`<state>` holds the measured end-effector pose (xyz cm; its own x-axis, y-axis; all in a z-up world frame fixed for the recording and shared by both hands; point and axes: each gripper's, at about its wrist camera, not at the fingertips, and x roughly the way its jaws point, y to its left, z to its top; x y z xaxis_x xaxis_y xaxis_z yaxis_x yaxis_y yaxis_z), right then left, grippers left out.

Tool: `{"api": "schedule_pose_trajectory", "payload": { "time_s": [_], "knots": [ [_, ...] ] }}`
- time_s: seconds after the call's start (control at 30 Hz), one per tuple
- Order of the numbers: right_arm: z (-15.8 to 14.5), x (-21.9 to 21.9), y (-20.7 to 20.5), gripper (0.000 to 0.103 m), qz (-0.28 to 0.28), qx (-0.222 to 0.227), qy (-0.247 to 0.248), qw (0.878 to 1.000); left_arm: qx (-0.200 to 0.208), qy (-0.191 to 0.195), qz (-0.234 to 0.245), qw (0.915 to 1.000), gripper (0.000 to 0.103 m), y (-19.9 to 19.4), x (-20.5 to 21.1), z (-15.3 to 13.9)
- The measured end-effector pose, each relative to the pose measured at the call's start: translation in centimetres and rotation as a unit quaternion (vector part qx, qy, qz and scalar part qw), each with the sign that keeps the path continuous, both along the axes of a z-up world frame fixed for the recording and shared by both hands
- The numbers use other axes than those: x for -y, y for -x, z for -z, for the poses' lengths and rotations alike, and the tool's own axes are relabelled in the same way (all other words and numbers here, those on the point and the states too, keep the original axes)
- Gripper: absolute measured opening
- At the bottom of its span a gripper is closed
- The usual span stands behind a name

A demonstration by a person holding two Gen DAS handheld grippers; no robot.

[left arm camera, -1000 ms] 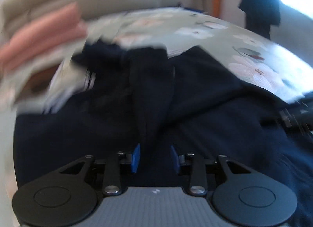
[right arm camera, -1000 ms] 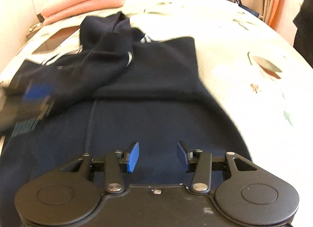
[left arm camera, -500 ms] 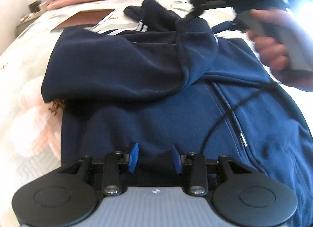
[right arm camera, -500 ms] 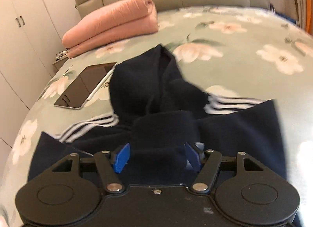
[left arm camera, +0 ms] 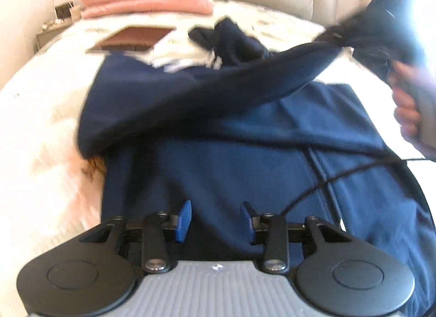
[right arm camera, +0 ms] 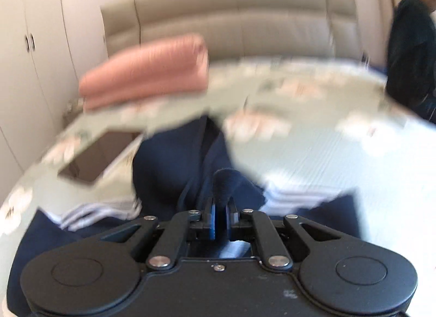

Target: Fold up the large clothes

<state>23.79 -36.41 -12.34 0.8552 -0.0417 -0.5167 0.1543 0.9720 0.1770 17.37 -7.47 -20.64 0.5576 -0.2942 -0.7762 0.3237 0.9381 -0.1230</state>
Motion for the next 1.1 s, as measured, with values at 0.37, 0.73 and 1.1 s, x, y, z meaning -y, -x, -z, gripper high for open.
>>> {"api": "schedule_pose_trajectory", "payload": {
  "time_s": [0.37,0.73,1.1],
  "knots": [
    [6.7,8.6,3.9,0.041,0.087,-0.154,-0.031,0.984,0.014,-0.010,0.011,0.9998,0.041,-2.6,1.5,0.1],
    [8.0,5.0,1.0,0.000,0.013,-0.134,0.098,0.986,0.057,-0.021,-0.007,0.9981,0.041,-9.9,4.3,1.1],
    [3.7,4.8,-2.7,0.030,-0.093,-0.073,0.027,0.993,0.102,0.052,-0.006,0.9934,0.079,-7.9,3.3,4.5]
  ]
}}
